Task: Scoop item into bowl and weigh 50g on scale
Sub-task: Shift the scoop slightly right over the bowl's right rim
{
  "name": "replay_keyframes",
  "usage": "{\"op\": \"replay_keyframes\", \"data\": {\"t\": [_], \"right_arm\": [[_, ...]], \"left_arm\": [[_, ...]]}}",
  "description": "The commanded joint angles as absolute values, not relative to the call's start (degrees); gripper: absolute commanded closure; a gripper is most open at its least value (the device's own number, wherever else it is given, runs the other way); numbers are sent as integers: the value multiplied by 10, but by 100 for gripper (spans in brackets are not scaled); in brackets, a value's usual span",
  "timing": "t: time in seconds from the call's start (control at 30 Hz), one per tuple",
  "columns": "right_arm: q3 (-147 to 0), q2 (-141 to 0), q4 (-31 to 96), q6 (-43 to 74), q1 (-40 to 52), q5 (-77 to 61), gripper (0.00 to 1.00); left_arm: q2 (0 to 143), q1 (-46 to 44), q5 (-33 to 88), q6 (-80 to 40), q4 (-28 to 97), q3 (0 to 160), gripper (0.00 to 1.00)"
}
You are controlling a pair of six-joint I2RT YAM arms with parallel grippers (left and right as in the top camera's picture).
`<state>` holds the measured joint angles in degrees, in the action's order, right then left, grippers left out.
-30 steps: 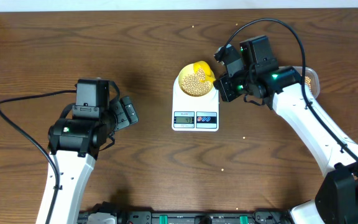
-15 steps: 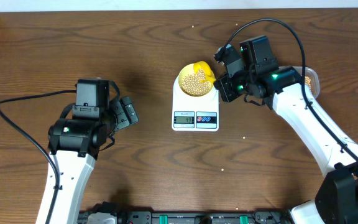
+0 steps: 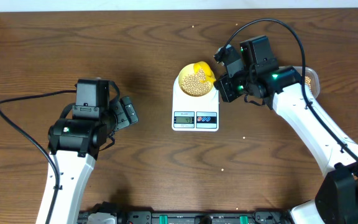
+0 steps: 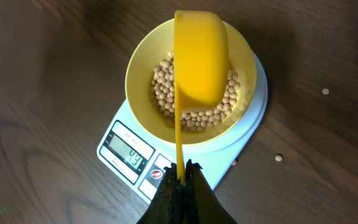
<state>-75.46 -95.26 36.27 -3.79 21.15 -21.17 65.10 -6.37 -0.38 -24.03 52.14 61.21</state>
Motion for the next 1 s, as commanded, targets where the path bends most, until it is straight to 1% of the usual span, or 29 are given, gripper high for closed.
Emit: {"op": "replay_keyframes", "data": {"t": [0.0, 0.5, 0.77, 0.97], "right_arm": [[-753, -958, 363, -56, 211, -212, 99], [-753, -958, 362, -56, 210, -215, 99], [-753, -958, 359, -6, 211, -216, 99], [-753, -958, 357, -5, 210, -214, 99]], "left_arm": [[652, -60, -14, -241, 523, 618, 4], [652, -60, -14, -241, 523, 618, 4], [652, -60, -14, -241, 523, 618, 4], [652, -60, -14, -241, 523, 618, 4]]}}
